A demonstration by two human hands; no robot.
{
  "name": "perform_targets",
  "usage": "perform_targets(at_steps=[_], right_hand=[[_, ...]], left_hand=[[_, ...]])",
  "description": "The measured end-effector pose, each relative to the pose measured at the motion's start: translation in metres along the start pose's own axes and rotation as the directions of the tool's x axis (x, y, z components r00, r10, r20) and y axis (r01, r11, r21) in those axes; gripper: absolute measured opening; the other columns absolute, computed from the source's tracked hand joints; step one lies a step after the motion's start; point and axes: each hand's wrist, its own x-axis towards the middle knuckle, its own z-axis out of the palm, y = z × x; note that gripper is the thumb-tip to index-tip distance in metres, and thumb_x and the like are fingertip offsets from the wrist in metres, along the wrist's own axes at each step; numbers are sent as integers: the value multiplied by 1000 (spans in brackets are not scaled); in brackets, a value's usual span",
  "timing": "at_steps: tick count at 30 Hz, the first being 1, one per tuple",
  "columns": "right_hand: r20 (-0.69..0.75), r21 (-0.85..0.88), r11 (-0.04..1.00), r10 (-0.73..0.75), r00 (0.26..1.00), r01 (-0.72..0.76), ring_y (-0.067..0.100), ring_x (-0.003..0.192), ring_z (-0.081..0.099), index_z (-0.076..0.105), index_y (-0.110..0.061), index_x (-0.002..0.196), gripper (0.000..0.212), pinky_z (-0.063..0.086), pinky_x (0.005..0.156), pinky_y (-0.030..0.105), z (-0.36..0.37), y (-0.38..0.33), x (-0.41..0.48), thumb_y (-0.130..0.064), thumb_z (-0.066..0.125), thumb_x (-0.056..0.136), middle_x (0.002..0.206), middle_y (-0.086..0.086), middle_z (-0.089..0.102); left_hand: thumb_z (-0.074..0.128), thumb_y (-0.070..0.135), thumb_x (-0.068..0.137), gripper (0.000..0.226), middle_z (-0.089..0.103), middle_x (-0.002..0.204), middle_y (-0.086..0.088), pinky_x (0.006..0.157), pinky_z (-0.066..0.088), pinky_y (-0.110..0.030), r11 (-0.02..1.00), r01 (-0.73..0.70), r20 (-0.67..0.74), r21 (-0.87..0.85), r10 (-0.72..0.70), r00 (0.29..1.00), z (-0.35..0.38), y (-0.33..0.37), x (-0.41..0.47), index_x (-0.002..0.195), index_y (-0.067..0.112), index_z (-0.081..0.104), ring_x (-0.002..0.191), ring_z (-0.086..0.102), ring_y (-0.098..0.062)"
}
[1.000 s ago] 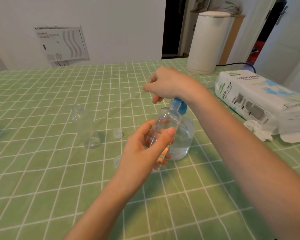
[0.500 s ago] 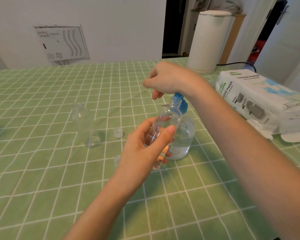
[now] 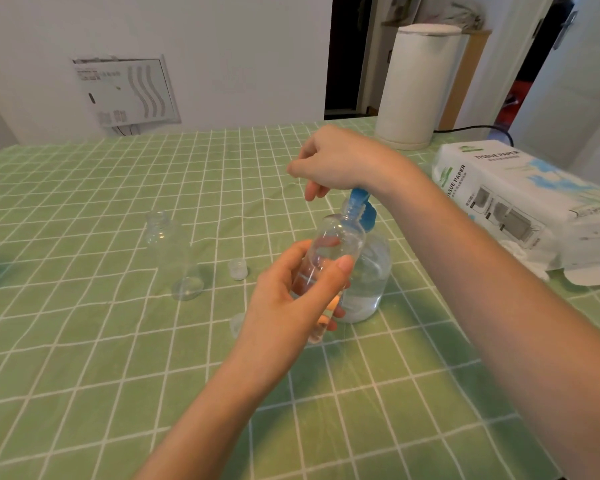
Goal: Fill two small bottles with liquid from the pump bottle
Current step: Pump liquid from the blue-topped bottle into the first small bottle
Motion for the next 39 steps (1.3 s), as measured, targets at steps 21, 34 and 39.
perform_targets(at_steps=[21, 34, 39], right_hand=[[-14, -7, 1000, 6, 1000, -6, 23, 92, 71, 72, -5, 101, 33, 53, 82, 33, 8, 3, -1, -27, 49, 92, 81, 3, 75], [21, -34, 999, 15, 1000, -14, 17, 89, 69, 68, -7, 104, 30, 46, 69, 19, -2, -2, 0, -26, 47, 94, 79, -3, 73], [11, -42, 999, 15, 1000, -15, 18, 89, 70, 70, -6, 104, 32, 46, 71, 19, 1, -2, -1, -27, 47, 94, 81, 0, 74]], left_hand=[[63, 41, 65, 37, 66, 68, 3, 47, 46, -16, 1000, 9, -8, -7, -9, 1000, 0, -2, 0, 98, 25, 66, 52, 57, -6], [68, 40, 75, 26, 67, 70, 4, 48, 46, -16, 1000, -15, 7, -17, 15, 1000, -1, -1, 0, 98, 29, 65, 53, 58, -6], [65, 39, 75, 23, 68, 71, 5, 49, 47, -16, 1000, -7, 8, -1, 7, 1000, -3, -2, 0, 97, 32, 66, 54, 59, -5]])
